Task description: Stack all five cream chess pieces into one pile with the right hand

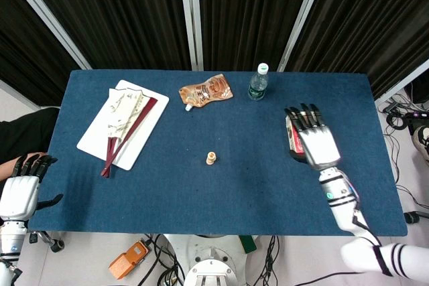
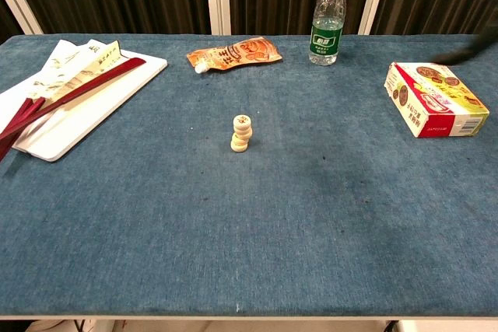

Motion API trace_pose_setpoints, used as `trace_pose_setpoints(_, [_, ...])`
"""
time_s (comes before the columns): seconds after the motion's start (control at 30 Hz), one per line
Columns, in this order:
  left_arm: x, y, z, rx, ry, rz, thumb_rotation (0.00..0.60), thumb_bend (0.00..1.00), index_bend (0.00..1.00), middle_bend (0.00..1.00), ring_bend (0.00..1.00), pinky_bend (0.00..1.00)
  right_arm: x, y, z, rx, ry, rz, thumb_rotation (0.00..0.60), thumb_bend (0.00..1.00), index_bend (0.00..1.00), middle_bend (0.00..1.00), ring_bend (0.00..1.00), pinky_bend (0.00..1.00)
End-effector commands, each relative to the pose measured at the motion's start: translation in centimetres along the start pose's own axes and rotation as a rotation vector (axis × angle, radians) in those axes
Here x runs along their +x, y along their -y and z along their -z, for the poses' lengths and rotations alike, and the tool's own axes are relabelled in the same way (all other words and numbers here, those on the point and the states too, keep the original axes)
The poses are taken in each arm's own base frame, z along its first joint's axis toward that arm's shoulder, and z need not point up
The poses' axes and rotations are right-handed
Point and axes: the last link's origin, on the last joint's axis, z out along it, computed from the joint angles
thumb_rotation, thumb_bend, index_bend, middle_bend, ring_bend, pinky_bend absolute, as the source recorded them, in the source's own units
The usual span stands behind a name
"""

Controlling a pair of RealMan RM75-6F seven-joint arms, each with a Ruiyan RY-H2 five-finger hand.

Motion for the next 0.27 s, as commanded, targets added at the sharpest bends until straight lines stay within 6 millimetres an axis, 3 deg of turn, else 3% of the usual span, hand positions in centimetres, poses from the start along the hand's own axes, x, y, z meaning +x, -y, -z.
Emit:
trace_pose_setpoints(0.03, [0.2,-0.4,-0.1,-0.011,-0.012,0.002,0.600,0.03,0.20,0.17,0.10,0.00,1.4,-4.9,7.1,-0.103,-0.012,-0.026,0.600,0.28,0.07,0.13,0.04,0.09])
trace_pose_setpoints(0.17, [0.4,-0.8,-0.1,-0.021,-0.024,0.002,0.600,0.03,0.20,0.17,0.10,0.00,1.5,-7.5,11.5,-0.184,-0.014,-0.083,0.600,0.28,0.07,0.12,0.04,0.09])
trace_pose_setpoints(0.27, [0.4,-1.0,0.0,-0.022,-0.030,0.004,0.600,0.03,0.20,0.17,0.10,0.00,1.4,-8.1,13.1,-0.205,-0.019,-0.095,0.600,0.28,0.07,0.12,0.04,0.09])
